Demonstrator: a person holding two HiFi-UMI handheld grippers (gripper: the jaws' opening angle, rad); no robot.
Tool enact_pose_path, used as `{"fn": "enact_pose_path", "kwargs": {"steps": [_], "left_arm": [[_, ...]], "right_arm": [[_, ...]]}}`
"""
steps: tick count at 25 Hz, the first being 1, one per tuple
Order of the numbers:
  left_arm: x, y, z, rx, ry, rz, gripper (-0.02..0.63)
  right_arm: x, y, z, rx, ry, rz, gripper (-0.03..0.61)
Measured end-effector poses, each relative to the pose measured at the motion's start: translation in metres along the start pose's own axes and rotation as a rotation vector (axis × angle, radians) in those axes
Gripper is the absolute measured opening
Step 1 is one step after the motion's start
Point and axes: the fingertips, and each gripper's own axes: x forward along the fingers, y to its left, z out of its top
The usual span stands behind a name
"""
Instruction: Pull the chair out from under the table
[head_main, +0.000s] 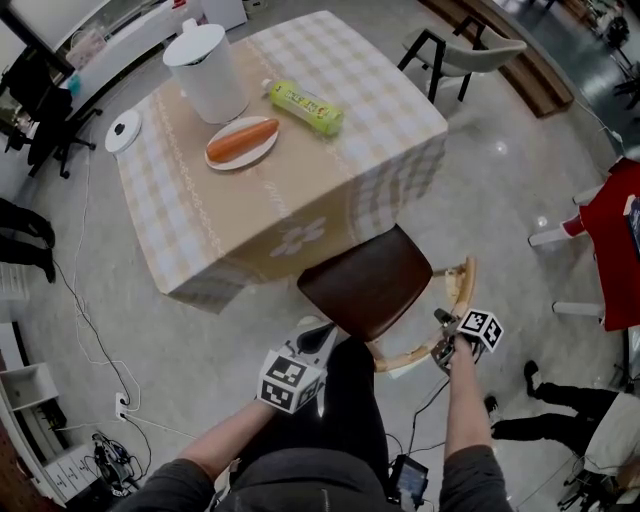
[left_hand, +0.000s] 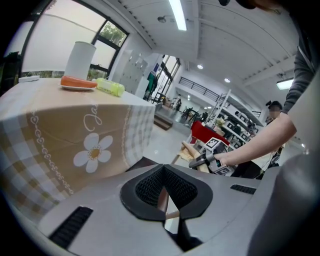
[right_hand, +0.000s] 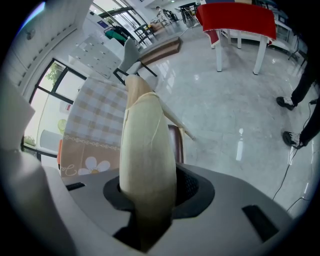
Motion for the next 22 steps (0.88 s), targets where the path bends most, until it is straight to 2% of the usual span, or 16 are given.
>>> {"fn": "enact_pose_path", "kwargs": {"steps": [22], "left_arm": [[0.026,-0.016,-0.007,0.026,0.047,-0.060,0.009]], "right_arm": [[-0.016,-0.032,0.003,0.000,-0.020,-0.005,0.133]]}}
